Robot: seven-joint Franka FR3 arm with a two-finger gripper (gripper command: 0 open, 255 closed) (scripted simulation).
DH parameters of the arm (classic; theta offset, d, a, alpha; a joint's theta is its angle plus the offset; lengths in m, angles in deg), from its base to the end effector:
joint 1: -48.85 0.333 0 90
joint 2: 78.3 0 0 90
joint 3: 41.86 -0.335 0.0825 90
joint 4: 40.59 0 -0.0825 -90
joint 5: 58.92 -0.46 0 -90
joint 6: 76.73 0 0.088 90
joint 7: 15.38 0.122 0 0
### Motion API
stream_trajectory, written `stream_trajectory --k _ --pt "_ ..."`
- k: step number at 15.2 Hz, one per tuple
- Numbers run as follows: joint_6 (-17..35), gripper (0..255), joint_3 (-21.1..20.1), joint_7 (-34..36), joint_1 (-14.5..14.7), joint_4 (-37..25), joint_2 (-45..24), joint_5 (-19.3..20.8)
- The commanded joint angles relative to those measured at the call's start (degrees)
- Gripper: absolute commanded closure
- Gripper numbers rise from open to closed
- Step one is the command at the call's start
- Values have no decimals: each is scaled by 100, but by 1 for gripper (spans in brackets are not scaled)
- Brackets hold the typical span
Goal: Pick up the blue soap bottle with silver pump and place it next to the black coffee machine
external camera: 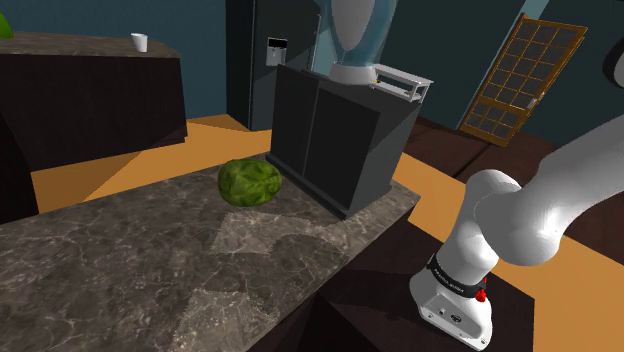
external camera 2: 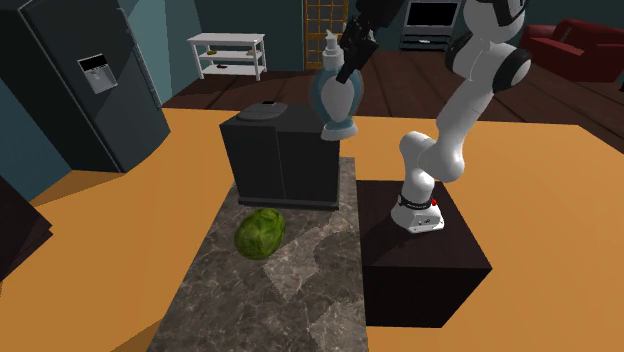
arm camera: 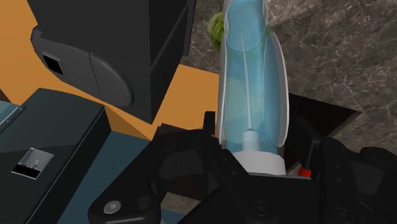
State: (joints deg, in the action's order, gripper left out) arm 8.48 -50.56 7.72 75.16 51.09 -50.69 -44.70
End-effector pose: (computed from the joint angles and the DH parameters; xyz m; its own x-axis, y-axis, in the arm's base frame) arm 0.3469 0.2410 0.8638 0.8834 0.1513 0.4436 0.1063 -0.9865 0.1248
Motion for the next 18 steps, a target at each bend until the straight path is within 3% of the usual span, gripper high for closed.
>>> stream_trajectory --k 1,9,18 --pt "35 255 218 -229 -7 268 293 -17" --pt "11 255 1089 -1175 -54 931 1218 118" --pt "-126 255 2076 -2277 -125 1137 1876 471"
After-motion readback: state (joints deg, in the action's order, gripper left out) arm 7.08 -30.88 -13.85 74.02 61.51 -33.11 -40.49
